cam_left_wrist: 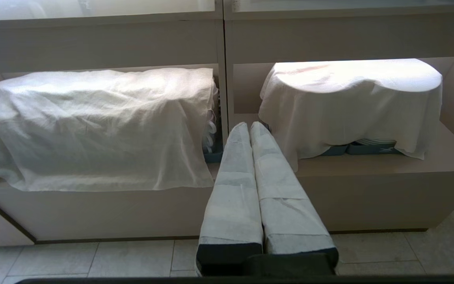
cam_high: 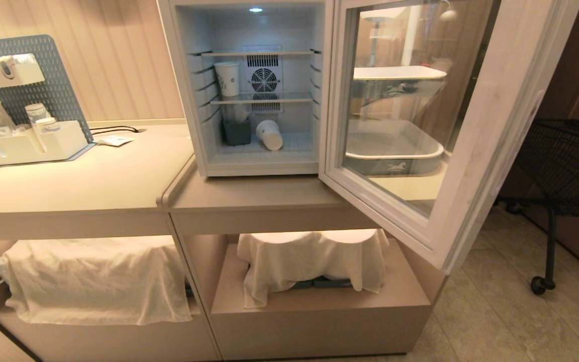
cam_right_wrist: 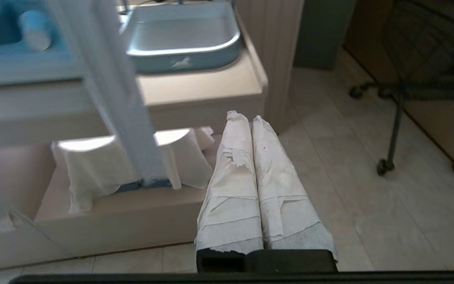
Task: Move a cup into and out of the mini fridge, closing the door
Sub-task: Close the freezer door
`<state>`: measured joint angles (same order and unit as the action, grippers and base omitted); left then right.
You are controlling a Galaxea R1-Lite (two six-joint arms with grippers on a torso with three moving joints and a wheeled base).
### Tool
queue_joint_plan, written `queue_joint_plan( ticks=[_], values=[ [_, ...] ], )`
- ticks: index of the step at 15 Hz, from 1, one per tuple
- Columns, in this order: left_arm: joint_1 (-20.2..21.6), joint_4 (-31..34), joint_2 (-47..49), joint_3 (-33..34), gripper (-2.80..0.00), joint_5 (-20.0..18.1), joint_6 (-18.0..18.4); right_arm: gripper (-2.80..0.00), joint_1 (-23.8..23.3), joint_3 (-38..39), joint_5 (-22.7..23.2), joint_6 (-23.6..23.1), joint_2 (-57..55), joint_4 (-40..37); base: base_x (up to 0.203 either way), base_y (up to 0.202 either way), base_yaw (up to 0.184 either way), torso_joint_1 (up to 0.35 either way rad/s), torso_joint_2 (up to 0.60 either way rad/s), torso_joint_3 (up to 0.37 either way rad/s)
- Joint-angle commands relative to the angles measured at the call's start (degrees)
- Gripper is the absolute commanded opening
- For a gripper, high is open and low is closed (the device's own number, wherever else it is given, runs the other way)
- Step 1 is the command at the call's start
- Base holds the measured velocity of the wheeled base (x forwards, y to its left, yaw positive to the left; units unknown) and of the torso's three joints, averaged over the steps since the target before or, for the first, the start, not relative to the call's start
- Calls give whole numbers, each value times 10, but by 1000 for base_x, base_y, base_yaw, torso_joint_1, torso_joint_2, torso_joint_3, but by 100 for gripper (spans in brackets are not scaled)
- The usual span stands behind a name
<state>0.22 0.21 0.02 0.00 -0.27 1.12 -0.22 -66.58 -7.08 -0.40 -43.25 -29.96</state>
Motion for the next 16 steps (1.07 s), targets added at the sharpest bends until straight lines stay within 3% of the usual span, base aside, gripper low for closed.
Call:
queue_joint_plan(
  ticks=[1, 3, 6, 9, 16],
  values=[
    [0, 0, 0, 0, -280, 0, 0, -280, 1, -122, -26, 18, -260, -8, 0, 0, 0, 0, 0, 0],
    [0, 0, 0, 0, -280, 0, 0, -280, -11, -179, -64, 32, -383, 28, 0, 0, 0, 0, 0, 0],
    [0, 0, 0, 0, -280, 0, 1, -280, -26, -221, -126, 28, -514, 141, 0, 0, 0, 0, 0, 0],
    [0, 0, 0, 0, -280, 0, 0, -280, -35, -245, -149, 11, -582, 235, 0, 0, 0, 0, 0, 0],
    [0, 0, 0, 0, -280, 0, 0, -280, -2, -279, -195, 10, -655, 299, 0, 0, 0, 0, 0, 0]
  ],
)
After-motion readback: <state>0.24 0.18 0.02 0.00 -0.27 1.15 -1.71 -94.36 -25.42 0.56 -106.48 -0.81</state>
